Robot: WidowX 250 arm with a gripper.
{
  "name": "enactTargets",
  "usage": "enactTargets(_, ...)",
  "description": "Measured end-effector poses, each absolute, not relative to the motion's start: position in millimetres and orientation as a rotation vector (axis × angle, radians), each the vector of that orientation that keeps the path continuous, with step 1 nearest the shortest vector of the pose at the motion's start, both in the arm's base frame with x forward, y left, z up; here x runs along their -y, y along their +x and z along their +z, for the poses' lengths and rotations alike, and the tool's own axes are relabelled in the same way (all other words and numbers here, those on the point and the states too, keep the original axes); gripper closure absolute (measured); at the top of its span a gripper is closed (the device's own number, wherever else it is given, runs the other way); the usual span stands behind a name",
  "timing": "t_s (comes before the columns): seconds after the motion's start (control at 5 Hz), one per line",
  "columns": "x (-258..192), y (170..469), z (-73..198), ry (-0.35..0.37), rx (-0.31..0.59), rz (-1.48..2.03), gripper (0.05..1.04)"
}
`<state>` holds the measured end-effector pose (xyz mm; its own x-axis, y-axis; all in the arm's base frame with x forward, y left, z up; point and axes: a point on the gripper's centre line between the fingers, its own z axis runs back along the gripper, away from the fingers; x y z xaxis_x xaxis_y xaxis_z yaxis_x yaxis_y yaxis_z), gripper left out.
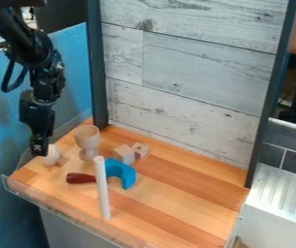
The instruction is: Put the ball in the cup
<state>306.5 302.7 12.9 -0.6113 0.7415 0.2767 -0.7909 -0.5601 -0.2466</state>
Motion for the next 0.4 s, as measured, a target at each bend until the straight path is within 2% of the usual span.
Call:
enactTargets(0.2, -306.9, 312.4, 19.5, 0.166, 0.471, 2.202, 0.084)
enactTargets(0.4, -307.4, 316.2, 7.3, 0.186, 0.459, 2.2, 0.084)
